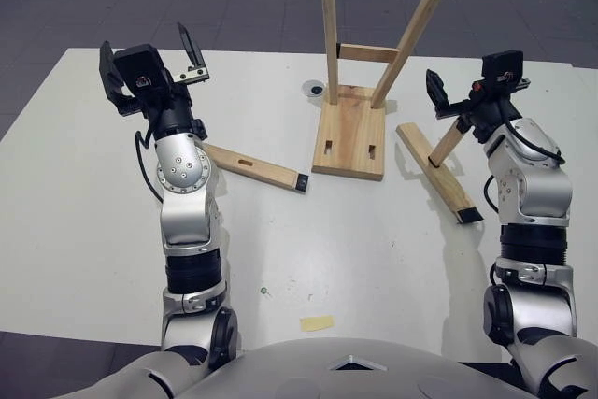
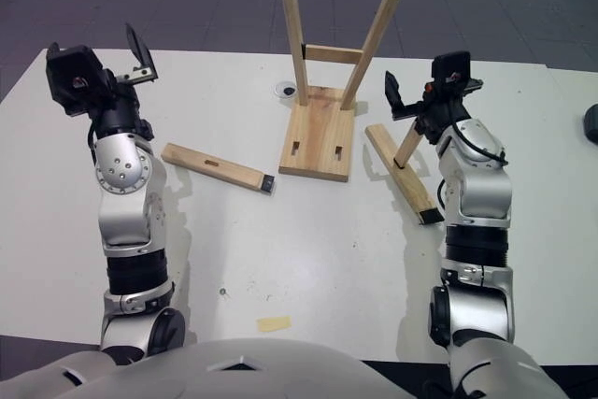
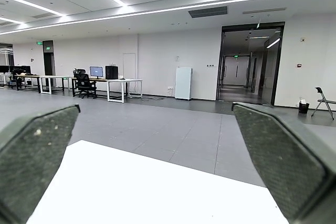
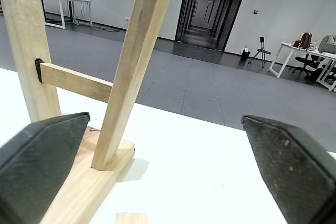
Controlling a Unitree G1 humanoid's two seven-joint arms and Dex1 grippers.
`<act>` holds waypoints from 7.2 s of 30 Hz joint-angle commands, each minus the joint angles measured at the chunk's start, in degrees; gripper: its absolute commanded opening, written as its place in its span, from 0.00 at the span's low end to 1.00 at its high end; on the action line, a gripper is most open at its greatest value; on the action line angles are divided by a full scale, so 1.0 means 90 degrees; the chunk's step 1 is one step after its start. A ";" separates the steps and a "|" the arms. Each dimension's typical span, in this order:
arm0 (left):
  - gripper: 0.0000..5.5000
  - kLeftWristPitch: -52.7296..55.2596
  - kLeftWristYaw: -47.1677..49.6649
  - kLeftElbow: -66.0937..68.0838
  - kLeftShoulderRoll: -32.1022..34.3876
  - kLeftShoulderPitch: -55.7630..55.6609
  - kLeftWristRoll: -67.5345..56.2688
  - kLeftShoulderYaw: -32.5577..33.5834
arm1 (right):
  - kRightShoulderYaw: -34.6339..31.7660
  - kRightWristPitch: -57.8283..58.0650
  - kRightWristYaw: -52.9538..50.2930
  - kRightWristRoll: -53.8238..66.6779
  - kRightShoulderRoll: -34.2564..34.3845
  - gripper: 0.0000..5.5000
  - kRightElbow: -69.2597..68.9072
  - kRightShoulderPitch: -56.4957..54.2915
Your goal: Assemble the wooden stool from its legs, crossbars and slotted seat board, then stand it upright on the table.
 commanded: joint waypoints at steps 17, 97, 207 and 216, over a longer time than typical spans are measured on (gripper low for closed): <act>0.98 0.0062 0.0062 -0.0130 -0.0094 0.0144 0.0118 -0.0022 | 0.0051 -0.0674 0.0113 -0.0357 -0.0085 0.98 0.0694 0.0802; 0.98 0.3587 -0.1681 -0.1956 -0.1120 0.0345 -0.4973 -0.0044 | -0.1156 0.0156 0.5739 0.2366 -0.2842 0.38 0.0383 0.1156; 0.19 0.0995 -0.1532 -0.0365 -0.0528 0.0006 -0.3502 -0.0898 | 0.0970 -0.0765 0.1037 -0.0085 0.0193 0.98 0.0345 0.1552; 0.19 0.1018 -0.1482 -0.0146 -0.0655 0.0144 -0.3469 -0.0910 | 0.1417 -0.0975 0.0187 -0.1102 0.0527 0.98 0.0654 0.1450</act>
